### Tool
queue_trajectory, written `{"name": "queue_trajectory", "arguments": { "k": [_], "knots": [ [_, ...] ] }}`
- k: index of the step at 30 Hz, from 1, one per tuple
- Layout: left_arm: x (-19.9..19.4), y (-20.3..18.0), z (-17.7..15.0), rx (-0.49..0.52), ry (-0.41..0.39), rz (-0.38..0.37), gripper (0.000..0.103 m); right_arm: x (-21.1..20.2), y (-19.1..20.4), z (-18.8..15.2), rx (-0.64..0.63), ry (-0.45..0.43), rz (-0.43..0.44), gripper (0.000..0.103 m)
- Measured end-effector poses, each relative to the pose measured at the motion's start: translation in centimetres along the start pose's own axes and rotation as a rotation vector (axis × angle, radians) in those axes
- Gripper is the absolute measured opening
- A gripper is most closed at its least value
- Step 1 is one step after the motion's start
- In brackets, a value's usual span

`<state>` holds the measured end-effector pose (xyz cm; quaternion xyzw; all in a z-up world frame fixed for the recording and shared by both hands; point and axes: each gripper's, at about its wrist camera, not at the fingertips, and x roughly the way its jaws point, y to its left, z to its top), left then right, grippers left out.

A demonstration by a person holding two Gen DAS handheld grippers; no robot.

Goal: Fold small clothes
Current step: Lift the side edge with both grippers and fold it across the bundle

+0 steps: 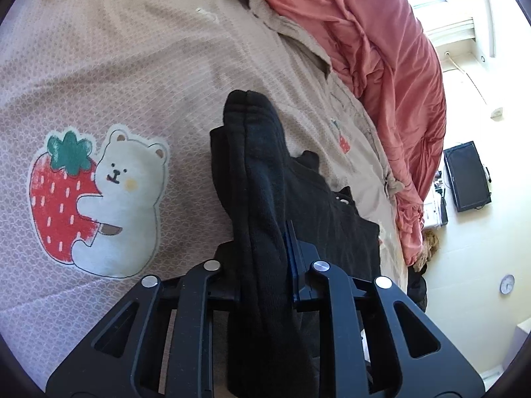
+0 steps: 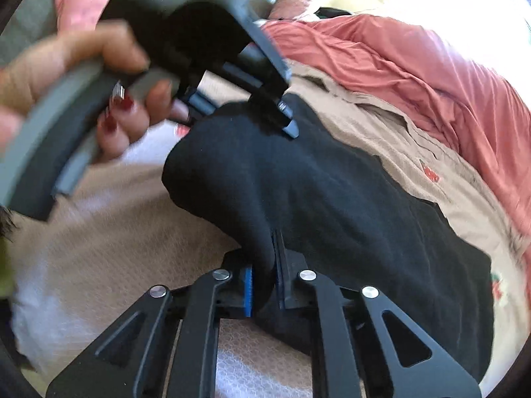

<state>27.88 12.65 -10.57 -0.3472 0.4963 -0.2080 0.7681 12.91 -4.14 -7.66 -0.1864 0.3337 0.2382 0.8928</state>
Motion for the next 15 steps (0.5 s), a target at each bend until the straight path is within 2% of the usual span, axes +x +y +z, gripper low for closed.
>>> {"name": "queue_trajectory", "arguments": {
  "k": [4, 9, 10, 13, 15],
  "knots": [
    [-0.2, -0.9, -0.1, 0.012, 0.001, -0.027, 0.026, -1.3, -1.6, 0.5, 0.075, -0.037, 0.040, 0.008],
    [0.4, -1.2, -0.5, 0.024, 0.010, -0.013, 0.028, -1.5, -1.9, 0.5, 0.096, -0.040, 0.053, 0.008],
    [0.6, -1.2, -0.5, 0.026, 0.012, -0.006, 0.027, -1.5, -1.8, 0.5, 0.096, -0.040, 0.056, 0.008],
    [0.9, -1.4, -0.8, 0.038, 0.003, 0.035, 0.012, -1.5, -1.7, 0.4, 0.104, -0.040, 0.063, 0.008],
    [0.9, -1.8, -0.9, 0.044, -0.006, 0.039, 0.011, -1.5, -1.9, 0.4, 0.120, -0.038, 0.069, 0.008]
  ]
}}
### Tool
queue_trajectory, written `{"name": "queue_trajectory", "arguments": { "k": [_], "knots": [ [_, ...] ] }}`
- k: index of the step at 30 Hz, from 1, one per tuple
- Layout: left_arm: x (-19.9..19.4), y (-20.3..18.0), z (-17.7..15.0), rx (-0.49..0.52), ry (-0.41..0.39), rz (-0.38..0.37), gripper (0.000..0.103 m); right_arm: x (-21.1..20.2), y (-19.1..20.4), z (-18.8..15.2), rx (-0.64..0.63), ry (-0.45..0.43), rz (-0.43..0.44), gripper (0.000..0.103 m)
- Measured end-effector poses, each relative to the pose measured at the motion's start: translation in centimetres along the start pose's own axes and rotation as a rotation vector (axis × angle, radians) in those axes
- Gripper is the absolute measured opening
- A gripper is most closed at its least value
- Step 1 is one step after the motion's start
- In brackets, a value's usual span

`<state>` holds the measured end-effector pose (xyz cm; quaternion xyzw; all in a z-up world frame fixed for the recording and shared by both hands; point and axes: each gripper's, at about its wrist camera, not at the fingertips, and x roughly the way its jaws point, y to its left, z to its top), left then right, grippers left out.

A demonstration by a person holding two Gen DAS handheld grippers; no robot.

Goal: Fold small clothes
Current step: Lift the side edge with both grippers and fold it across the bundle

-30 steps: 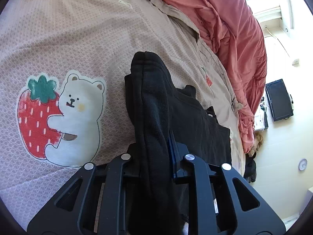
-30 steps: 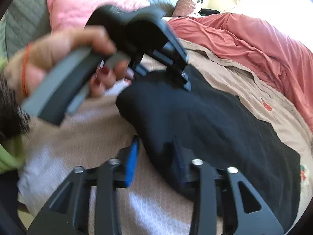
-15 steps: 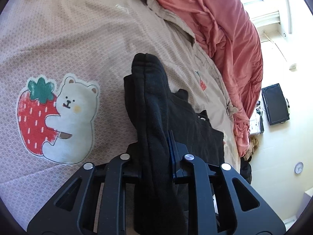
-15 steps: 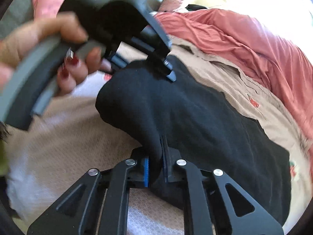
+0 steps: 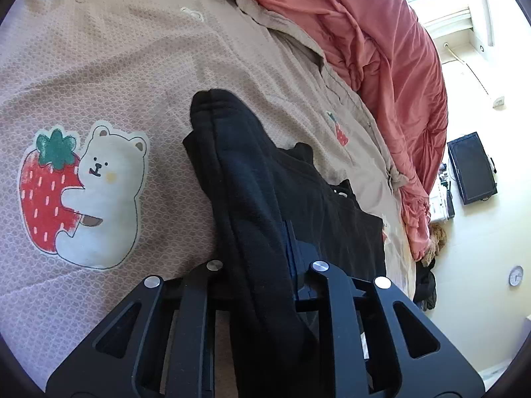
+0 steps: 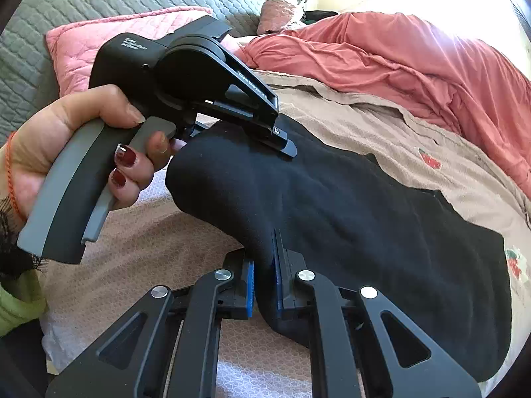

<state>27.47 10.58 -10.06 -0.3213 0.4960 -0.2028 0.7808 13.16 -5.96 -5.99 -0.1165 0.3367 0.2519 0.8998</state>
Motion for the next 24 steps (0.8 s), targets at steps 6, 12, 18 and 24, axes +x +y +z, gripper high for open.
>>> {"name": "queue_trajectory", "arguments": {
  "k": [6, 12, 18, 24],
  "knots": [
    [-1.4, -2.9, -0.5, 0.076, -0.054, 0.000, 0.010, -1.5, -1.0, 0.2, 0.044, -0.022, 0.004, 0.008],
    [-2.1, -7.0, -1.2, 0.127, -0.060, 0.015, 0.010, -4.2, -2.7, -0.1, 0.105, -0.065, -0.010, 0.008],
    [-0.6, -12.9, -1.5, 0.203, -0.028, 0.058, 0.010, -7.3, -5.7, -1.0, 0.190, -0.113, -0.026, 0.007],
    [3.1, -19.6, -2.3, 0.299, 0.037, 0.107, 0.010, -10.8, -9.5, -2.4, 0.279, -0.147, -0.073, 0.007]
  ]
}}
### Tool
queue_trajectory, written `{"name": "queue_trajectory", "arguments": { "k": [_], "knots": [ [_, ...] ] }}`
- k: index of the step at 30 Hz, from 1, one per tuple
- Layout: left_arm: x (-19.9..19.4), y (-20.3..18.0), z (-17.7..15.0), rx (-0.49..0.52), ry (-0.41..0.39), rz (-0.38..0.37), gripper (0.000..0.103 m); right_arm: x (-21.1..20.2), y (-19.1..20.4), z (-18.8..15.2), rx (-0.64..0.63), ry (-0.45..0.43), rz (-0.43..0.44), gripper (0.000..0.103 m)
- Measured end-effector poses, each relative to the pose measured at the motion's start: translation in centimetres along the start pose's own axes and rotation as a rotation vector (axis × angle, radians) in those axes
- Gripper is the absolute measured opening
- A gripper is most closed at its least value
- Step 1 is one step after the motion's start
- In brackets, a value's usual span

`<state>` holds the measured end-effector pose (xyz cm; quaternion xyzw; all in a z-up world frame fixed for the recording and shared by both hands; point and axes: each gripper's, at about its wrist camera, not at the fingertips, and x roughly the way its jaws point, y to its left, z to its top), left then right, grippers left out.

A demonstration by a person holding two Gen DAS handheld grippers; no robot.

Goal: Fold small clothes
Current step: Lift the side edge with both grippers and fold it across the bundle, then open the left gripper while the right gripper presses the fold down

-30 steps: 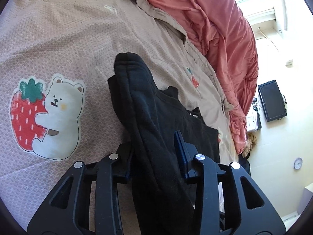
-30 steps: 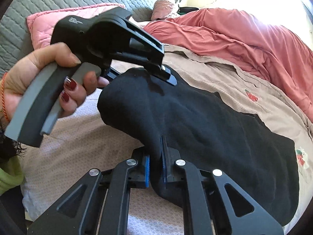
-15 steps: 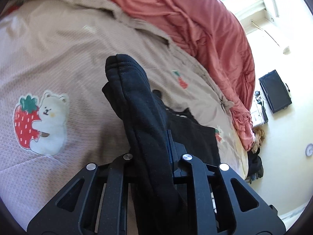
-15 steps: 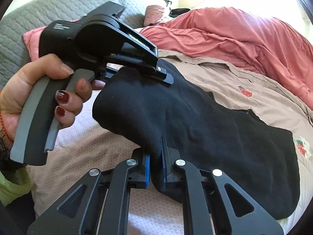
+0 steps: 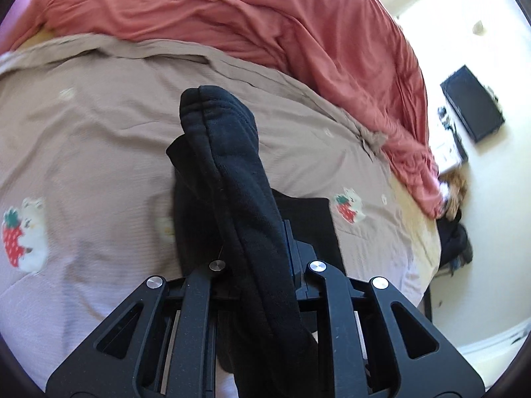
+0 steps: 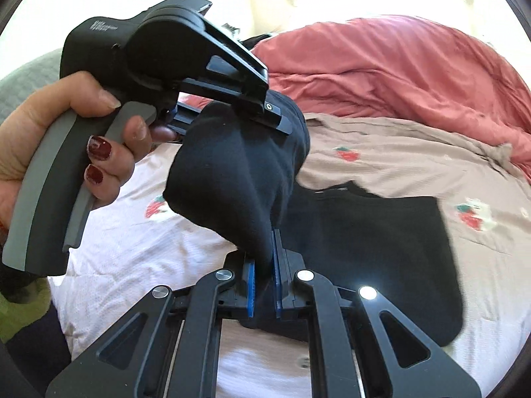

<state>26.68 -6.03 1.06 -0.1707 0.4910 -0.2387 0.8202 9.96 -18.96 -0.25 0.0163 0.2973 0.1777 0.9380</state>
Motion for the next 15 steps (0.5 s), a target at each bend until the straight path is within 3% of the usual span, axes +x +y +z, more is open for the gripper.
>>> {"name": "queue_trajectory", "arguments": {
  "k": [7, 15],
  "knots": [
    [6.3, -6.3, 0.3, 0.066, 0.130, 0.036, 0.010, -2.1, -6.3, -1.3, 0.161, 0.017, -0.055, 0.007],
    [12.5, -9.1, -0.3, 0.122, 0.238, 0.120, 0.014, -1.1, -10.4, -3.3, 0.347, 0.080, -0.067, 0.007]
  ]
}}
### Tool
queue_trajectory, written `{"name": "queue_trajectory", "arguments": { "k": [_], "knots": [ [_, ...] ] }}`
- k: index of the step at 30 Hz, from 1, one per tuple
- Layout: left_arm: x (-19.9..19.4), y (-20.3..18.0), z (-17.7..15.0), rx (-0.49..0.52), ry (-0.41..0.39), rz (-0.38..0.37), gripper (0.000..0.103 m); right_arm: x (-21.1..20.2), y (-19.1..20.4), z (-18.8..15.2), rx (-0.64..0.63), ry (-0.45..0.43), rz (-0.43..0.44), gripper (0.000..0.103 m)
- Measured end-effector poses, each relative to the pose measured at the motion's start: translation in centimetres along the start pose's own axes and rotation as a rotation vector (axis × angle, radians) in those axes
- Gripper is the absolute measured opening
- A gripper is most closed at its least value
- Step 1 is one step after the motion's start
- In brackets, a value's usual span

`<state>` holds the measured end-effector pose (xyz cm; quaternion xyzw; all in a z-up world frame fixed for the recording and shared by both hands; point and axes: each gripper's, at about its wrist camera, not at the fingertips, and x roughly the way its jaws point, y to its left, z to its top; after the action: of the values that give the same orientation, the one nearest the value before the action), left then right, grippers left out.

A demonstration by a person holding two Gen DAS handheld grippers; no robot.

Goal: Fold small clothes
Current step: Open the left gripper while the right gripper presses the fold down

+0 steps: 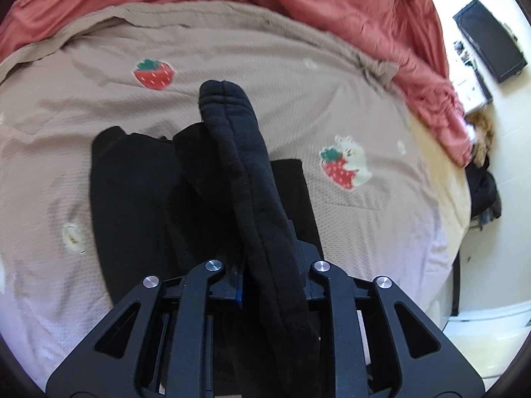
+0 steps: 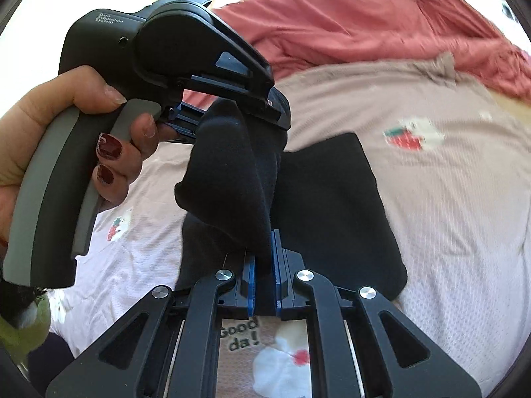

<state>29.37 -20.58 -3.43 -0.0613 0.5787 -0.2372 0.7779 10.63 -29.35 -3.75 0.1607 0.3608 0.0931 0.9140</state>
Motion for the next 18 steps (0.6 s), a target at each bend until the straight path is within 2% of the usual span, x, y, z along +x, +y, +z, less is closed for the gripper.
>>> {"name": "queue_trajectory", "arguments": {
  "k": [3, 5, 7, 9, 11, 13, 14, 17, 18],
  "knots": [
    [1.6, -0.3, 0.2, -0.001, 0.034, -0.018, 0.023, 1.0, -1.7, -0.4, 0.086, 0.039, 0.017, 0.007],
    [2.1, -0.2, 0.3, -0.018, 0.048, -0.088, 0.036, 1.6, -2.4, -0.8, 0.137, 0.071, 0.024, 0.007],
    [1.7, 0.1, 0.2, -0.048, 0.038, -0.171, 0.038, 2.0, -3.0, -1.2, 0.184, 0.095, 0.033, 0.007],
    [-0.2, 0.9, 0.1, -0.070, -0.033, -0.196, 0.038, 2.1, -3.6, -1.4, 0.223, 0.107, 0.039, 0.008],
    [-2.1, 1.7, -0.4, -0.064, -0.098, -0.158, 0.037, 1.9, -3.8, -1.4, 0.241, 0.106, 0.047, 0.008],
    [-3.6, 2.9, -1.0, -0.063, -0.154, -0.084, 0.036, 1.6, -3.9, -1.5, 0.267, 0.104, 0.059, 0.008],
    [-4.5, 3.9, -1.8, -0.063, -0.183, -0.020, 0.033, 1.5, -4.0, -1.6, 0.282, 0.105, 0.062, 0.008],
    [-5.4, 5.8, -3.8, -0.040, -0.217, 0.103, 0.030, 1.0, -4.3, -1.7, 0.311, 0.107, 0.053, 0.008],
    [-5.4, 6.0, -4.4, -0.033, -0.214, 0.123, 0.030, 0.7, -4.3, -1.7, 0.303, 0.107, 0.044, 0.008]
  ]
}}
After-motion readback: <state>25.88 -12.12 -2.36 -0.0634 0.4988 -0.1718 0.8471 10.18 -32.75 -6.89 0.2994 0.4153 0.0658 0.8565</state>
